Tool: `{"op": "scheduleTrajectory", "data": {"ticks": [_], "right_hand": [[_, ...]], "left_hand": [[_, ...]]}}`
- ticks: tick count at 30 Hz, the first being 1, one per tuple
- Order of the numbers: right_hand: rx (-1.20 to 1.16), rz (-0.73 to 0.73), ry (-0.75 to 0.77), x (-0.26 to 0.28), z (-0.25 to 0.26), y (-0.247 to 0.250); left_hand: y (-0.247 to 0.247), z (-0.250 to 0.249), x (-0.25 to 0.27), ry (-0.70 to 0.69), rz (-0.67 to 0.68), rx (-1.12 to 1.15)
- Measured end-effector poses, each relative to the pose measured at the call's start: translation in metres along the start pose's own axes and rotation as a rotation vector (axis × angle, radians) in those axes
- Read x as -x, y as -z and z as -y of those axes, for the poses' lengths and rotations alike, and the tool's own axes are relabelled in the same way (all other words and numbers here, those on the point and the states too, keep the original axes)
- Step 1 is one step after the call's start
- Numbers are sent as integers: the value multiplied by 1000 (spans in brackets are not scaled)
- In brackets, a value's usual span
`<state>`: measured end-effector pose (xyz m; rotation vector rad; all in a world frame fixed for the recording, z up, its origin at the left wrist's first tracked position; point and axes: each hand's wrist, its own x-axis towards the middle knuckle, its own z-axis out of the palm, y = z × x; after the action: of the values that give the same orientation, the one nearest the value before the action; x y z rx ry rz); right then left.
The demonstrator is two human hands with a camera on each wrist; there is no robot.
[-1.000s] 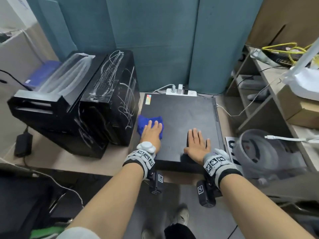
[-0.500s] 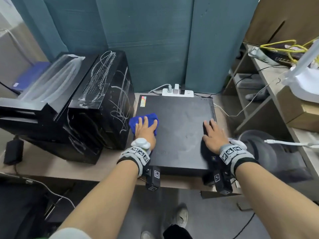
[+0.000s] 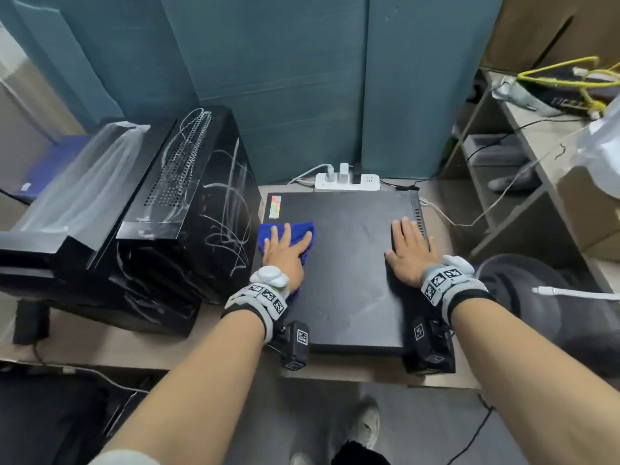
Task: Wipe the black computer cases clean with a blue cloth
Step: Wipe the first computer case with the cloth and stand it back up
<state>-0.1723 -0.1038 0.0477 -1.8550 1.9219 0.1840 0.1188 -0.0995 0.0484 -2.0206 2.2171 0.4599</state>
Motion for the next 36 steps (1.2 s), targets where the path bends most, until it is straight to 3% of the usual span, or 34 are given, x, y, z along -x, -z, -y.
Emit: {"op": "scheduleTrajectory", "data": {"ticks": [2, 6, 8, 10, 14, 17, 19, 23, 26, 28, 31, 36], "right_hand": [[-6, 3, -6, -3, 0, -1], [2, 20, 2, -5, -3, -2], [-2, 25, 9, -5, -3, -1], [-19, 30, 16, -1, -4, 1], [-61, 29, 33, 1, -2, 7], [-59, 2, 34, 0, -2, 5], [-67, -22, 30, -3, -5, 2], [-135, -110, 12, -13, -6, 9], [-115, -210, 26, -19, -2, 8], [-79, -230, 30, -22, 0, 4], [-54, -135, 64, -28, -6, 5], [-48, 0, 130, -31, -13, 13]], "left_hand": [[-2, -26, -1, -5, -4, -5], [-28, -93, 25, -353, 0, -23], [-34, -99, 32, -450, 32, -9], [-29, -80, 24, -436, 8, -54], [-4, -31, -6, -29, -111, -57], [0, -37, -20, 90, -113, 9], [-4, -66, -19, 54, -95, 36], [-21, -122, 7, -304, -44, 3], [-16, -119, 11, -348, -14, -9], [-13, -98, 4, -216, -37, -11], [-4, -60, -9, 83, -122, 47], [8, -40, -47, 288, -120, 142]]}}
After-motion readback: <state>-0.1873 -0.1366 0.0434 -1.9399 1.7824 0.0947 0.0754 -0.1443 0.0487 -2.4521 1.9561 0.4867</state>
